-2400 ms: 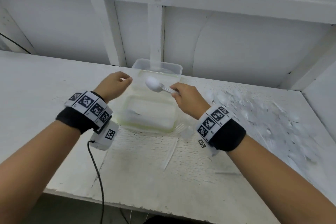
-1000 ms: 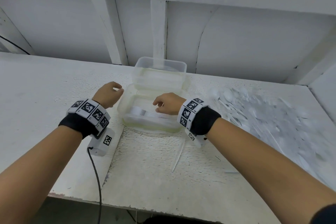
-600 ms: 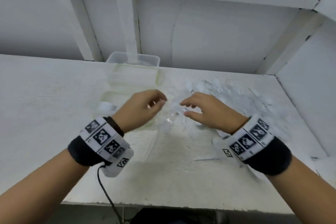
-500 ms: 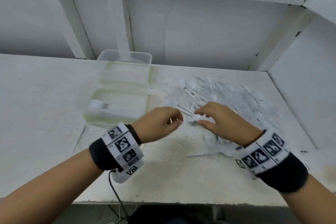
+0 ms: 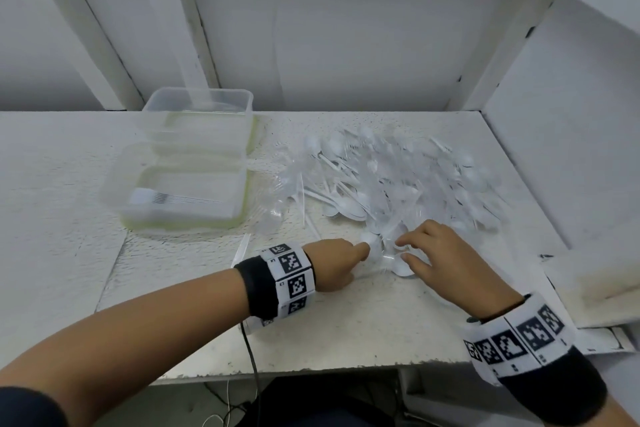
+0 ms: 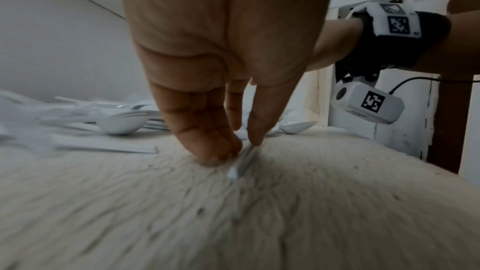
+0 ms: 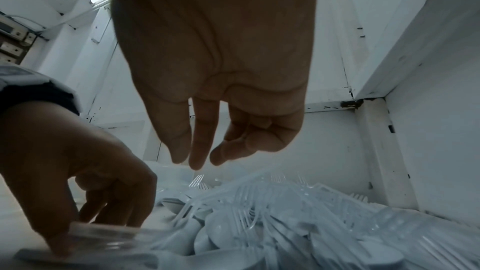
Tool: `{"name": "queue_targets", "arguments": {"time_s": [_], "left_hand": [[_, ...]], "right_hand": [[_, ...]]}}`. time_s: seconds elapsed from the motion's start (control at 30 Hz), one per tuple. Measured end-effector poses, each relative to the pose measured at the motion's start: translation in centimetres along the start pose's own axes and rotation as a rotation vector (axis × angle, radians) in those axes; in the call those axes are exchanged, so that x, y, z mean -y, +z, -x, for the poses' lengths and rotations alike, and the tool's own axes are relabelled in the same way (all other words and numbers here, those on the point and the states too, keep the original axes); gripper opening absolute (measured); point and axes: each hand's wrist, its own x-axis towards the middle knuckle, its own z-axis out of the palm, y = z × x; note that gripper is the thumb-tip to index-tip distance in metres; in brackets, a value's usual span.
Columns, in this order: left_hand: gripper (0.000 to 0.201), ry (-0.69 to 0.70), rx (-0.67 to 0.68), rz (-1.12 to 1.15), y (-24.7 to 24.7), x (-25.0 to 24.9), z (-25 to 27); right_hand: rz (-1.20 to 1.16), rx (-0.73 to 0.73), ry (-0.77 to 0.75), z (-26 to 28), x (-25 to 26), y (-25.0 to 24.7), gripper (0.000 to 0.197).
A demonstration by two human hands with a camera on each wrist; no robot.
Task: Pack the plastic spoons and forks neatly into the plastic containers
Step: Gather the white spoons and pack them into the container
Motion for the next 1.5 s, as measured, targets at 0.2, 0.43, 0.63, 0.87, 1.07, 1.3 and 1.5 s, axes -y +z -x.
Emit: {"name": "queue_targets", "arguments": {"time_s": [0.2,0.43,0.63,0.87,1.07,1.3,1.5], "left_hand": [[0.04,-0.076,-0.041,0.095,-0.2,2.0,1.3],[0.038,-0.226,-0.156,0.094,-1.3,5.6,3.4],[0.037,-0.347,-0.164,0.04,-1.4,6.7,4.6],[0.04,-0.363,-0.282,-0.094,-1.7,4.8,4.6],[0.041,-0.384,-0.415,-0.179,-2.1,3.6,4.5],[0.034,0.052,-0.415,0.354,-2.3,3.1,5.0],[0.013,-0.135,-0.493,0.515,-2.1,5.5,6.3]], "right_hand": [[0.009,0.027,-0.017,0.0,-0.3,0.3,0.029],[0.161,0.007,-0.095,-0.1,-0.2,0.7,0.029],[0.5,0.046,-0.046,0.8,-1.3,1.7,0.045],[0.39,-0.027,-0.14,0.2,-1.2,2.0,0.029],[-0.063,0.148,-0.218,-0.9,1.6,-0.5,0.011],[-0.456,0.07,-0.147,-3.6,5.5,-2.0,0.015],[-0.434,-0.022,-0.059,-8.0,7.1,-2.7,0.028]]}}
